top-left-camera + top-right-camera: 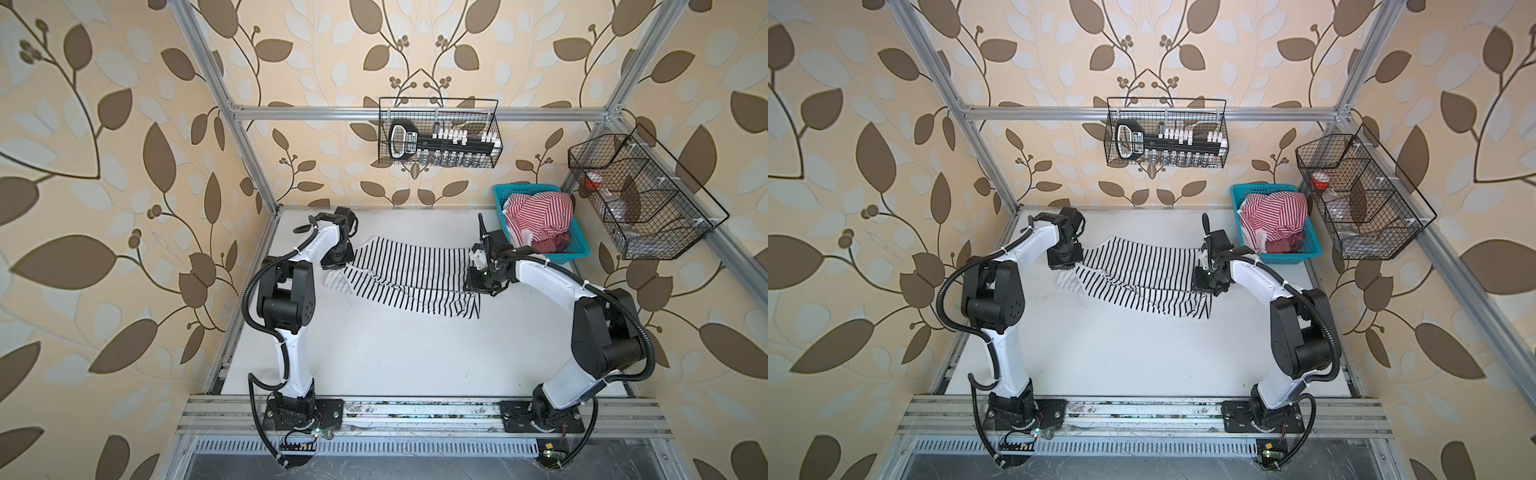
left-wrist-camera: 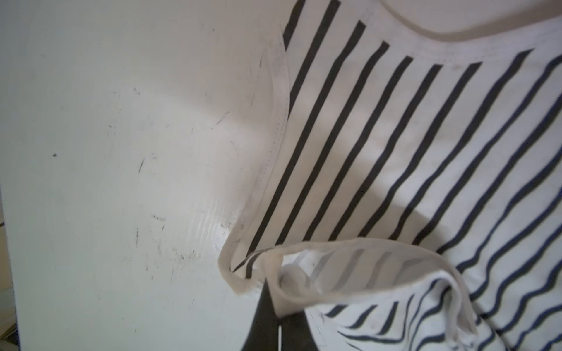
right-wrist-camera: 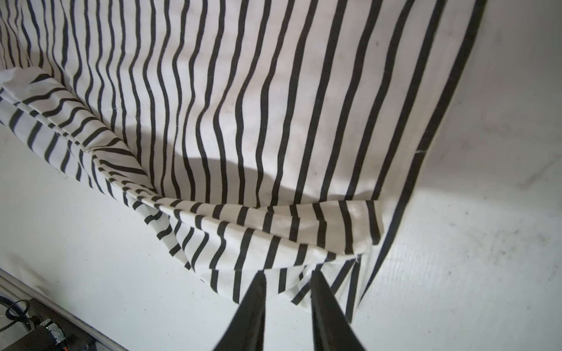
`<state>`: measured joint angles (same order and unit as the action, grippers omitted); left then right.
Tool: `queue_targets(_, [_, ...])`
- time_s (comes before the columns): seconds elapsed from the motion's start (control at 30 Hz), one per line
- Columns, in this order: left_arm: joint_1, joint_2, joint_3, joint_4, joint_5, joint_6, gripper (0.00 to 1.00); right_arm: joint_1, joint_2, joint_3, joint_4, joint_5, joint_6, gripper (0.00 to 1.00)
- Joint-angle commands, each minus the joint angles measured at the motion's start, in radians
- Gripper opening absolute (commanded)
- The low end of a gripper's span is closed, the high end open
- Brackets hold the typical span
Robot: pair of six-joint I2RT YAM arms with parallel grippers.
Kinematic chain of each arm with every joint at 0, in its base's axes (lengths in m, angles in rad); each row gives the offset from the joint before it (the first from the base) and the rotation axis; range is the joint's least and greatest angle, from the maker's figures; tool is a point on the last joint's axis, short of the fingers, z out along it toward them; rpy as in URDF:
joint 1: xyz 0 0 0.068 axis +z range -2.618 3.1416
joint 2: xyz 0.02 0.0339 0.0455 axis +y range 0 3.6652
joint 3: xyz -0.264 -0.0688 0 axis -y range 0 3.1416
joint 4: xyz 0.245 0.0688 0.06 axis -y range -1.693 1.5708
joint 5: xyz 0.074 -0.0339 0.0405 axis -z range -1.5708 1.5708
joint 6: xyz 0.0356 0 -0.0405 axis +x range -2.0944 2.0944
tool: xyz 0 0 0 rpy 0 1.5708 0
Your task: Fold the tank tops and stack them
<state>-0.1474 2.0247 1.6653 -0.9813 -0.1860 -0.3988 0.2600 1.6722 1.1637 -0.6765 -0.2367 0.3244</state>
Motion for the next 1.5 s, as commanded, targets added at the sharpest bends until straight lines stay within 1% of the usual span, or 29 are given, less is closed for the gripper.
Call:
queue_targets(0.0, [0.024, 0.05, 0.053, -0.056, 0.0, 0.04, 0.0, -0.001, 0.018, -0.021, 0.003, -0.009, -0.013, 0.27])
queue_targets(0.1, [0.028, 0.1, 0.081, -0.071, 0.014, 0.053, 0.01, -0.005, 0.018, -0.025, 0.003, -0.009, -0.013, 0.27])
queue_targets(0.13, [0.032, 0.117, 0.089, -0.079, 0.013, 0.057, 0.06, -0.008, 0.015, -0.027, 0.001, -0.007, -0.013, 0.27])
queue_targets(0.2, [0.035, 0.141, 0.095, -0.09, 0.004, 0.06, 0.1, -0.005, 0.006, -0.029, -0.001, -0.009, -0.011, 0.28])
queue_targets(0.23, [0.037, 0.15, 0.096, -0.092, -0.002, 0.056, 0.14, -0.005, -0.003, -0.031, -0.003, -0.006, -0.01, 0.28])
queue_targets(0.27, [0.041, 0.154, 0.099, -0.097, -0.004, 0.05, 0.24, -0.001, -0.013, -0.033, -0.004, -0.005, -0.009, 0.28])
queue_targets(0.3, [0.045, 0.154, 0.101, -0.097, -0.008, 0.04, 0.31, 0.005, -0.021, -0.033, -0.007, -0.006, -0.008, 0.29])
queue_targets(0.33, [0.048, 0.147, 0.101, -0.093, -0.013, 0.028, 0.33, 0.016, -0.034, -0.035, -0.01, -0.008, -0.008, 0.29])
queue_targets(0.43, [0.049, 0.099, 0.095, -0.072, -0.03, -0.012, 0.46, 0.049, -0.059, -0.045, -0.014, -0.024, -0.01, 0.32])
queue_targets(0.53, [0.048, 0.033, 0.081, -0.051, -0.034, -0.043, 0.49, 0.078, -0.065, -0.068, -0.015, -0.02, -0.012, 0.34])
queue_targets(0.6, [0.043, -0.018, 0.052, -0.026, -0.007, -0.059, 0.49, 0.081, -0.06, -0.091, -0.004, -0.021, -0.006, 0.35])
queue_targets(0.63, [0.034, -0.046, 0.03, -0.007, 0.016, -0.065, 0.48, 0.081, -0.056, -0.102, -0.001, -0.02, -0.003, 0.35])
queue_targets(0.7, [0.009, -0.092, -0.02, 0.026, 0.059, -0.076, 0.42, 0.081, -0.049, -0.123, 0.009, -0.021, 0.001, 0.34])
queue_targets(0.8, [-0.047, -0.138, -0.092, 0.064, 0.12, -0.087, 0.31, 0.081, -0.045, -0.155, 0.026, -0.015, 0.008, 0.28])
queue_targets(0.87, [-0.091, -0.15, -0.133, 0.084, 0.157, -0.094, 0.24, 0.081, -0.041, -0.168, 0.035, -0.004, 0.011, 0.25])
queue_targets(0.97, [-0.142, -0.135, -0.176, 0.11, 0.205, -0.103, 0.15, 0.078, -0.026, -0.175, 0.059, -0.009, 0.016, 0.25])
queue_targets(1.07, [-0.171, -0.102, -0.207, 0.128, 0.243, -0.112, 0.09, 0.078, -0.003, -0.171, 0.076, -0.015, 0.016, 0.29])
queue_targets(1.17, [-0.176, -0.08, -0.234, 0.14, 0.254, -0.117, 0.06, 0.073, 0.024, -0.168, 0.091, -0.016, 0.015, 0.33])
queue_targets(1.3, [-0.176, -0.069, -0.263, 0.163, 0.256, -0.123, 0.05, 0.065, 0.051, -0.166, 0.113, -0.023, 0.016, 0.34])
queue_targets(1.37, [-0.177, -0.055, -0.269, 0.173, 0.264, -0.127, 0.06, 0.061, 0.065, -0.166, 0.123, -0.027, 0.013, 0.31])
queue_targets(1.47, [-0.176, -0.029, -0.272, 0.188, 0.272, -0.132, 0.07, 0.052, 0.079, -0.163, 0.127, -0.028, 0.013, 0.2])
